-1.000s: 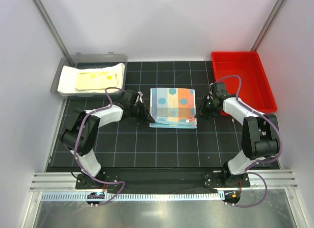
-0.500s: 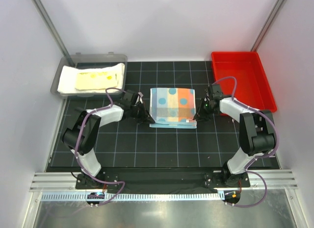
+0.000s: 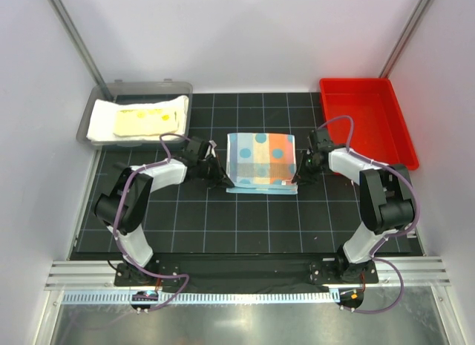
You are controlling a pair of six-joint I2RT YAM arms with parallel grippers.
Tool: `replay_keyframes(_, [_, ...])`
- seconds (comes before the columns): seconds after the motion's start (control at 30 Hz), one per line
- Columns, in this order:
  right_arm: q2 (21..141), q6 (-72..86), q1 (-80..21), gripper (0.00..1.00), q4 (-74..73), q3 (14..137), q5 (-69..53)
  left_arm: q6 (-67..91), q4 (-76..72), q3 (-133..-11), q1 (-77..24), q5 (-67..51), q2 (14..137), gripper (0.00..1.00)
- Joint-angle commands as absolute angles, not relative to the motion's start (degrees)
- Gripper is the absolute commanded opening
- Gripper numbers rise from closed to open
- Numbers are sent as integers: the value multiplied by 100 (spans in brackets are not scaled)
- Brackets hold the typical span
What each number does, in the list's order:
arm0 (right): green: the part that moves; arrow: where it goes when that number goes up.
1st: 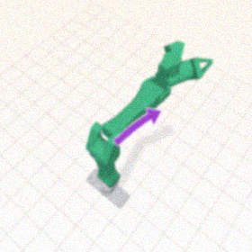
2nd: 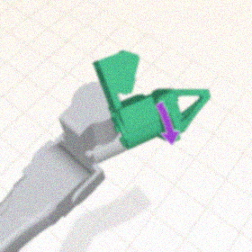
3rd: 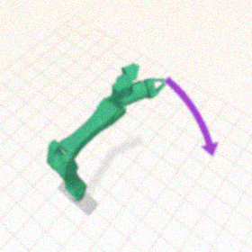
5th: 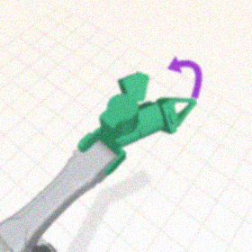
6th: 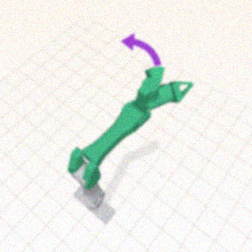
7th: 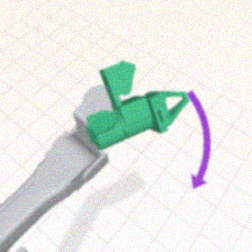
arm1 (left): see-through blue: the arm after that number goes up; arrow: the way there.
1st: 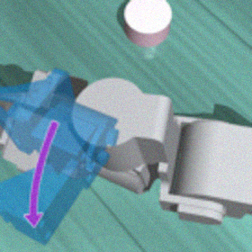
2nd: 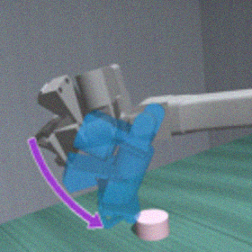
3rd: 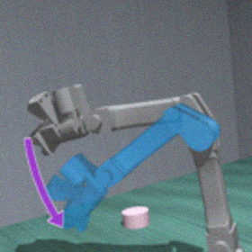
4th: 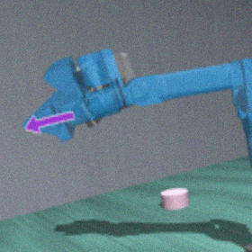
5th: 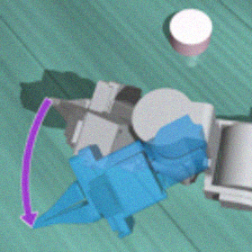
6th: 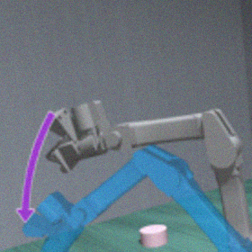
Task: Fold and stack the towels
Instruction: Fold the towel
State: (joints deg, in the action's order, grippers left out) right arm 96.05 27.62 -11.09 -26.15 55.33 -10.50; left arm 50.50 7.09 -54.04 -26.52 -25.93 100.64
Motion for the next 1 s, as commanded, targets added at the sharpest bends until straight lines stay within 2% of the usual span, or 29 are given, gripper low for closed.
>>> replay_keyframes(0.0, [9624, 2716, -1169, 30, -2531, 5502, -888, 5018, 598, -5361, -2672, -2619, 9993, 0])
replay_keyframes(0.3, [9720, 2795, -1230, 29, -2452, 5432, -914, 5027, 536, -5309, -2672, -2619, 10011, 0])
replay_keyframes(0.4, [9721, 2848, -1257, 26, -2391, 5370, -870, 5036, 510, -5291, -2681, -2619, 10028, 0])
replay_keyframes(0.5, [9729, 2848, -1257, 15, -2399, 5379, -844, 5036, 501, -5300, -2681, -2610, 10055, 0])
replay_keyframes(0.53, [9703, 2848, -1248, 3, -2408, 5396, -809, 5045, 501, -5300, -2681, -2602, 10063, 0])
replay_keyframes(0.57, [9668, 2822, -1257, 1, -2400, 5414, -791, 5054, 501, -5317, -2672, -2602, 10072, 0])
replay_keyframes(0.97, [9071, 2549, -1257, 1, -3076, 6108, -1010, 4966, 1186, -5880, -2672, -2417, 9721, 0])
